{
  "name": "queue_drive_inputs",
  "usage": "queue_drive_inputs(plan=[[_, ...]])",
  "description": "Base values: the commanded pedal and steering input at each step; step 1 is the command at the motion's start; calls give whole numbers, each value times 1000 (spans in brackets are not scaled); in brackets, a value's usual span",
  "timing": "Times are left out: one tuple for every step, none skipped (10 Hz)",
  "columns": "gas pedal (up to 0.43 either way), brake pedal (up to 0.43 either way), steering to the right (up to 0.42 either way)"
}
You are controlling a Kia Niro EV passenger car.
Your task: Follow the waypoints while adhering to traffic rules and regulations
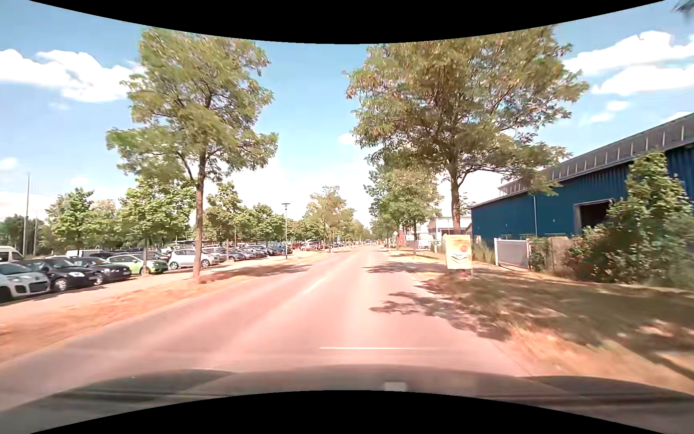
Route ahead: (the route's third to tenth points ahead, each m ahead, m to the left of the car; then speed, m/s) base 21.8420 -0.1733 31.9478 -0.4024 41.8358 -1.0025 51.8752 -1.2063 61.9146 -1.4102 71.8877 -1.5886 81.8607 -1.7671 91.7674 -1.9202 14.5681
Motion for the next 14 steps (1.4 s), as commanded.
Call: queue_drive_inputs(plan=[[150,0,13],[150,0,13],[150,0,12],[150,0,11],[150,0,10],[150,0,9],[150,0,8],[150,0,6],[150,0,3],[150,0,0],[150,0,-2],[150,0,-4],[138,0,-4],[130,0,-5]])
